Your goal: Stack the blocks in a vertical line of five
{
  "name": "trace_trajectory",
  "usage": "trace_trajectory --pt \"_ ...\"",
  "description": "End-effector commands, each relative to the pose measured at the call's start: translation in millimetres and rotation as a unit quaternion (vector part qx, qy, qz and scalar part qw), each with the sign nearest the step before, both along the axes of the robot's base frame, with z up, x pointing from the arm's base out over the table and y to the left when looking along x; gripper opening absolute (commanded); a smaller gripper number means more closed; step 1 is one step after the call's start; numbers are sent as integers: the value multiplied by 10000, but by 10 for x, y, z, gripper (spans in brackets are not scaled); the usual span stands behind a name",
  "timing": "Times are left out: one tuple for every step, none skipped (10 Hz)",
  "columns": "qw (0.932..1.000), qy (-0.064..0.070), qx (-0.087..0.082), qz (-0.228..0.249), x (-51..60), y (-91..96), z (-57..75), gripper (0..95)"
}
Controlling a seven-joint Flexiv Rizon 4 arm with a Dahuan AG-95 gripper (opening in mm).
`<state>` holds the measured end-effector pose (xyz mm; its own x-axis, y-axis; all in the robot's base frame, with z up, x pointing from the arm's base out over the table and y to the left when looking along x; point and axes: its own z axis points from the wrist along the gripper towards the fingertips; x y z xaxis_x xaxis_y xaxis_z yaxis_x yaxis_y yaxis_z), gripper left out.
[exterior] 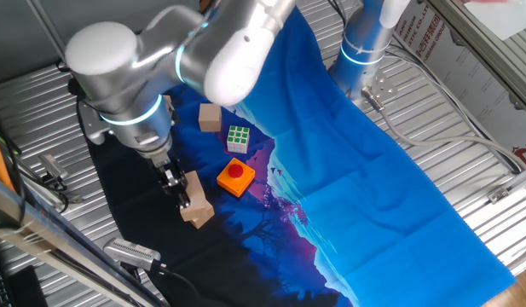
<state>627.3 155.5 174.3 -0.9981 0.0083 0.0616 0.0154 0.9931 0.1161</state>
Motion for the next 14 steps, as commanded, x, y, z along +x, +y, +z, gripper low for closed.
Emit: trace_trajectory --pt "9996 73 -1 269 14 -182 132 950" --pt "9993 143 3 351 15 -303 210 760" --pt "9992 192 3 364 8 -377 268 570" --pt "9991 267 -14 342 -2 -426 313 190" --pt "9985 463 -42 300 -22 -485 353 0" --pt "9982 492 -44 327 -62 -554 360 0" --pt "9981 486 -49 376 -127 -625 334 0" --pt "9978 473 -30 462 -236 -745 265 0" --pt "9977 465 -17 495 -350 -851 198 0" --pt "9976 462 -37 508 -456 -926 155 0" --pt "9978 432 -62 495 -568 -1007 105 0" --pt "9979 436 -75 482 -628 -1059 70 0" --pt "9978 450 -128 476 -691 -1120 44 0" --pt "9973 452 -198 536 -747 -1180 27 0"
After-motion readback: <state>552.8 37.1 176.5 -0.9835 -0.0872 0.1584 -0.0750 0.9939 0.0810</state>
